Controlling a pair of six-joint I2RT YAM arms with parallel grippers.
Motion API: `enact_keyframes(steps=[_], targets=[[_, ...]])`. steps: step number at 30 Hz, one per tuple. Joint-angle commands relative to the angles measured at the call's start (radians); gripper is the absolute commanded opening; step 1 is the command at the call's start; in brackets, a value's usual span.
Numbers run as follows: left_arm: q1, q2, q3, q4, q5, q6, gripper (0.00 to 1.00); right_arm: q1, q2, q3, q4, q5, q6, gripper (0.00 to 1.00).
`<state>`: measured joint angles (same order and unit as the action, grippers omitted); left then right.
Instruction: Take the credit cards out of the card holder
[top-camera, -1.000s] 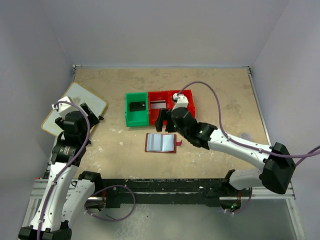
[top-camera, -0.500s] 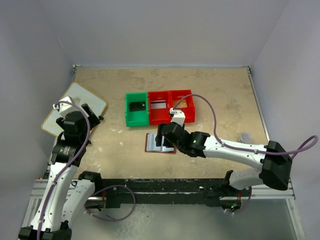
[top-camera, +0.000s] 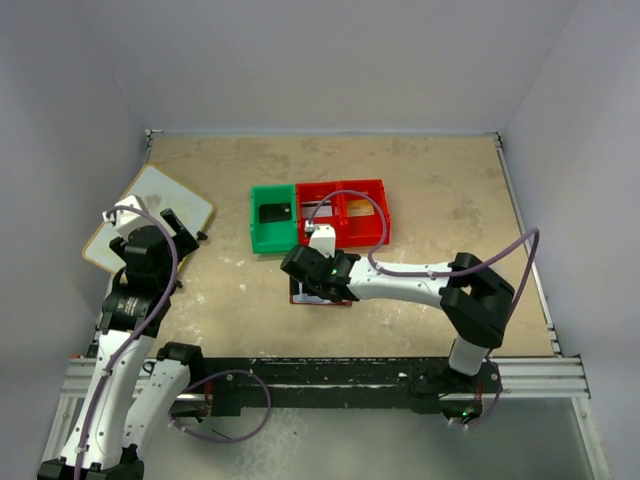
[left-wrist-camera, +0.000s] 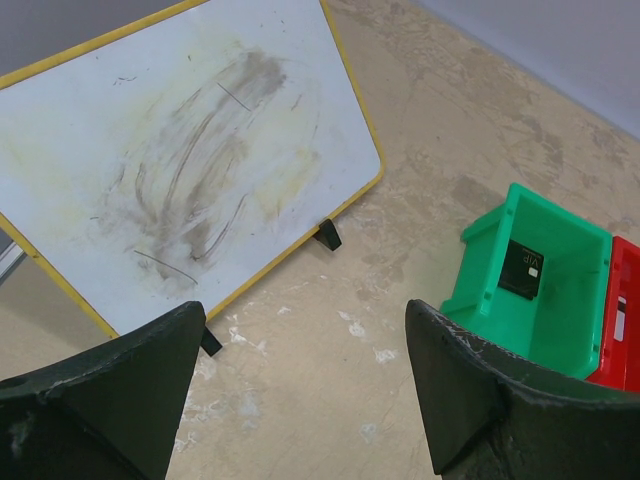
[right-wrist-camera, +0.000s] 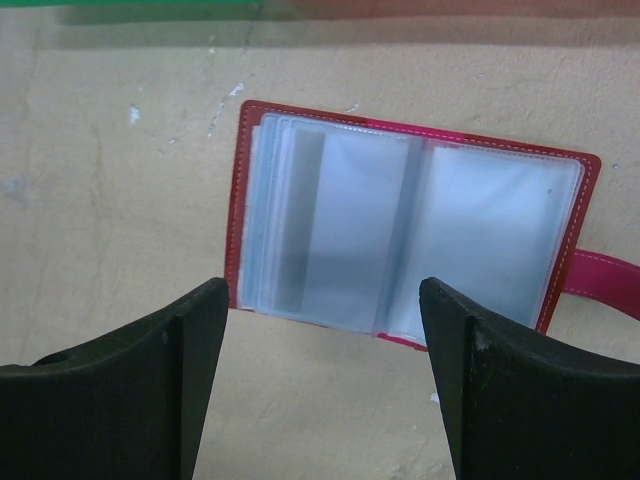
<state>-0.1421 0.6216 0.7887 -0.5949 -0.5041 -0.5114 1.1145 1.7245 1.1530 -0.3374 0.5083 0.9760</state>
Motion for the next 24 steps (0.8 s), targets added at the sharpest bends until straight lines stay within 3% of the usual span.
enact_keyframes(steps=[1, 9, 24], targets=[[0.006, -0.002, 0.012, 0.016, 0.002, 0.01, 0.79, -0.003, 0.034, 0.067, -0.068, 0.079, 0.021, 0.8], [0.006, -0.001, 0.012, 0.013, -0.002, 0.008, 0.79, -0.04, 0.084, 0.057, 0.03, -0.001, -0.035, 0.77], [0.006, 0.025, 0.015, 0.016, -0.003, 0.013, 0.78, -0.064, 0.196, 0.129, 0.001, -0.02, -0.068, 0.74]])
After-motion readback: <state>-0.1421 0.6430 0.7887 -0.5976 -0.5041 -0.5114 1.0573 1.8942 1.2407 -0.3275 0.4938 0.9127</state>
